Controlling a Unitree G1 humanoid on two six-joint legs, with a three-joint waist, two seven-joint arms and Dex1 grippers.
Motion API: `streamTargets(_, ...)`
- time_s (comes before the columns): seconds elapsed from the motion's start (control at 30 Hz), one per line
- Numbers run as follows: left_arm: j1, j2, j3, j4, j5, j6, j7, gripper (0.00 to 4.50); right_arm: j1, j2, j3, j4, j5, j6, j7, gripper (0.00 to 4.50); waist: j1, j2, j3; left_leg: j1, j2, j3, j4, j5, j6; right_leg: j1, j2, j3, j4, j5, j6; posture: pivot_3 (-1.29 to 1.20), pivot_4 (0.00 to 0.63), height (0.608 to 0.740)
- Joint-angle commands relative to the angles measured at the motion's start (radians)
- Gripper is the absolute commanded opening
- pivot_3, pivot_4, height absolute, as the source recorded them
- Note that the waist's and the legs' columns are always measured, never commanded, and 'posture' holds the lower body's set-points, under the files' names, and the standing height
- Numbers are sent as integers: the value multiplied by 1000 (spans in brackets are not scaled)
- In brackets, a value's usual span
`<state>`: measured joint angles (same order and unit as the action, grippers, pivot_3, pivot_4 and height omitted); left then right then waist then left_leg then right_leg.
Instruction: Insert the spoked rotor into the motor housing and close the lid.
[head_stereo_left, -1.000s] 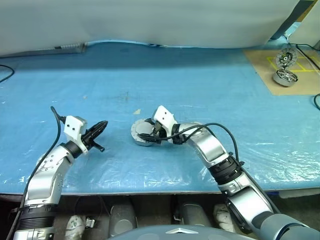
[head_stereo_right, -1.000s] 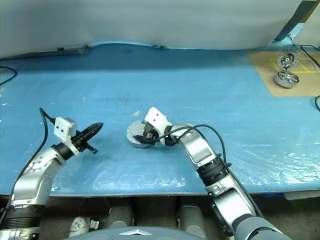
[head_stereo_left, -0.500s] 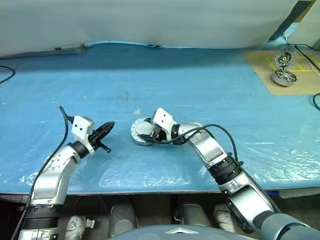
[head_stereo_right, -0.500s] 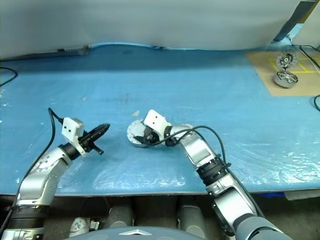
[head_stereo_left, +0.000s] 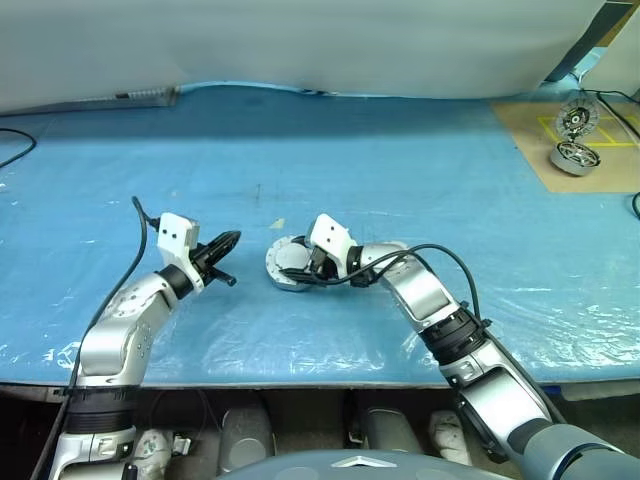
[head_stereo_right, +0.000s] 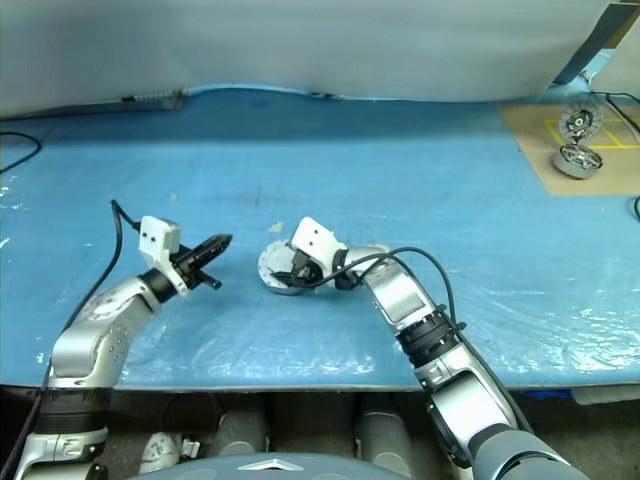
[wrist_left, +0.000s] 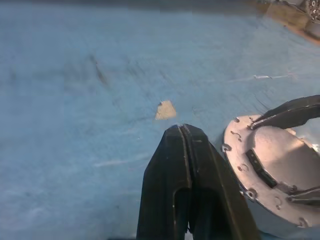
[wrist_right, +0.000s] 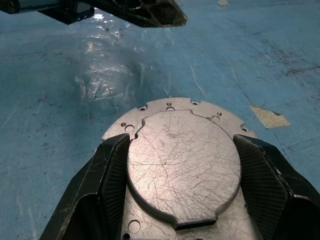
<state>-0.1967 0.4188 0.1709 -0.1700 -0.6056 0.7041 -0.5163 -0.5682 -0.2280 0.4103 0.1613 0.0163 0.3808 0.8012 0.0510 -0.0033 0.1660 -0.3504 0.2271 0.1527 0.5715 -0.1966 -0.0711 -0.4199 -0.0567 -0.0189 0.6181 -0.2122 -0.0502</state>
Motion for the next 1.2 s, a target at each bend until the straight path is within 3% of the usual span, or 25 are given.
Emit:
streamTargets(0.03,-33,-5,59,-67,-171,192,28,0,37,-9,15,46,-19,53,-8,2949,-1,0,0,0,0,0,0,0,0,0,0,0,0,0,0,0,150,740)
streamTargets(0.2,-40,-12,58,-73,-261,322,55,0,43,-5,13,44,-22,57,-12,2949,-2,0,0,0,0,0,0,0,0,0,0,0,0,0,0,0,150,740)
streamTargets(0.8,-46,-76,-52,-2,-131,298,120,0,54,-4,12,22,-3,82,6,2949,0,4,-3,1,-2,-1,-6,0,0,5,-1,0,-7,-4,7,0,150,740)
streamTargets(0.97,-52,-70,-67,-1,-113,295,115,0,76,-10,-31,-50,48,125,25,4479,4,4,-4,4,-3,-2,-9,0,1,12,-2,-2,-12,-6,10,0,150,740)
streamTargets(1.07,-53,-58,-75,-4,-99,287,104,0,110,-46,-92,-147,103,157,45,4479,12,4,-3,3,-3,-2,-10,0,0,12,-3,-2,-13,-7,11,0,150,740)
streamTargets(1.2,-54,-46,-85,4,-85,272,82,0,138,-57,-264,-275,247,299,0,4479,18,4,-3,3,-3,-2,-11,0,0,9,-2,-2,-14,-5,7,0,150,740)
